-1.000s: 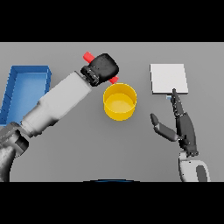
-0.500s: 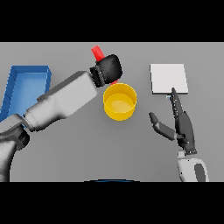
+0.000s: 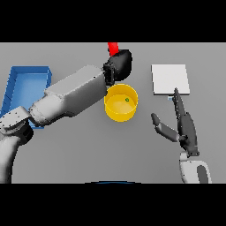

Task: Pick up the red beaker and tilt it to pour out 1 green nut into yellow bowl. Pick up the yellow bowl and place it on the metallic measuring scale.

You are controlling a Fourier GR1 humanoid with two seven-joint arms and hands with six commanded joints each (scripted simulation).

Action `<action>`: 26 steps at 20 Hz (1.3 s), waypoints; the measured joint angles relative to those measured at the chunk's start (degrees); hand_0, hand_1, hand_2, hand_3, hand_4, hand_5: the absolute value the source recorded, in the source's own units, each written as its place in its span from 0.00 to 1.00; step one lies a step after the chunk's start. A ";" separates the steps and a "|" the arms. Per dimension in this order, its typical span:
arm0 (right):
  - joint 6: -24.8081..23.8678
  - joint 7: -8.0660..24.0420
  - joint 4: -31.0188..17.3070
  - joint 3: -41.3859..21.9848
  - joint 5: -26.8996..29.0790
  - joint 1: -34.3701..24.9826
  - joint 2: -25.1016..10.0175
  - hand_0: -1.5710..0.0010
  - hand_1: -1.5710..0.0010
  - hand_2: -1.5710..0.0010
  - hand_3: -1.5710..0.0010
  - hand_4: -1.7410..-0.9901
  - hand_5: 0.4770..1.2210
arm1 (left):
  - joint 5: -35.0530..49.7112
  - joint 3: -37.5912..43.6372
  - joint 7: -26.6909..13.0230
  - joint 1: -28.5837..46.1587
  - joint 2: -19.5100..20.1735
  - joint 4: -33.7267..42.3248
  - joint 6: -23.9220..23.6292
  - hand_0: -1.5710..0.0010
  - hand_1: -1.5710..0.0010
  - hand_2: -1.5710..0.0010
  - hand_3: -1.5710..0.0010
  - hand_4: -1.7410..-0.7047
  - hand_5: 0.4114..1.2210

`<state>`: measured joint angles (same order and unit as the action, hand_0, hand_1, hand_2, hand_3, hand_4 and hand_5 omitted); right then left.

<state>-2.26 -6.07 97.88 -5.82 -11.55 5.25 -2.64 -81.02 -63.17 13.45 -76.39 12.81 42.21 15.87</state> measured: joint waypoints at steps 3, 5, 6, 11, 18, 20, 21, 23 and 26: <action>-0.42 0.88 -0.66 -0.31 -0.38 -0.55 0.71 1.00 1.00 1.00 1.00 0.81 0.12 | -1.25 0.03 3.22 -6.52 0.84 -2.40 -0.28 0.00 0.00 0.00 0.00 0.01 1.00; -0.94 0.59 -0.98 -0.34 -1.21 -1.23 0.50 1.00 1.00 1.00 1.00 0.81 0.10 | -0.05 3.16 3.25 -11.17 2.12 -5.31 -0.35 0.00 0.00 0.00 0.00 0.02 1.00; -0.82 -0.33 -1.19 -0.48 -0.97 -0.85 0.81 1.00 1.00 1.00 1.00 0.81 0.10 | 0.76 5.00 2.55 -12.64 3.04 -6.95 -1.05 0.00 0.00 0.00 0.00 0.02 1.00; 0.96 -1.71 -0.85 -0.68 0.57 -0.72 0.41 1.00 1.00 1.00 1.00 0.85 0.13 | 9.34 18.39 -2.84 -19.06 7.26 -17.28 -0.72 0.00 0.00 0.00 0.03 0.01 1.00; 1.60 -2.32 -2.06 -0.75 0.64 -1.53 -0.38 1.00 1.00 1.00 1.00 0.82 0.17 | 36.05 47.61 -10.14 -15.43 18.82 -29.66 -0.61 0.00 0.00 0.00 0.02 0.00 1.00; 0.97 -0.73 -2.77 -0.54 -0.32 -2.72 -0.92 1.00 1.00 1.00 1.00 0.81 0.18 | 41.03 51.88 -11.87 -11.45 20.53 -30.70 -3.38 0.00 0.00 0.00 0.01 0.00 1.00; 1.35 -1.21 -2.97 -0.37 -0.17 -3.01 -1.48 1.00 1.00 1.00 1.00 0.81 0.19 | 42.93 53.32 -14.68 -9.17 21.02 -31.07 -5.12 0.00 0.00 0.00 0.01 0.00 1.00; 1.65 -1.27 -2.89 -1.00 -0.46 -2.96 -1.27 1.00 1.00 1.00 1.00 0.80 0.20 | 45.56 55.06 -19.26 -4.46 21.72 -30.71 -9.64 0.00 0.00 0.00 0.01 0.00 1.00; 2.25 -1.04 -3.20 -0.82 0.03 -2.95 -1.69 1.00 1.00 1.00 1.00 0.80 0.23 | 52.40 60.01 -22.76 1.85 21.76 -28.94 -14.91 0.00 0.00 0.00 0.00 0.00 1.00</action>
<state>-0.01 -7.11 94.68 -6.64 -11.52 2.30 -4.33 -28.62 -3.16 -9.31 -74.54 34.57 13.26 0.96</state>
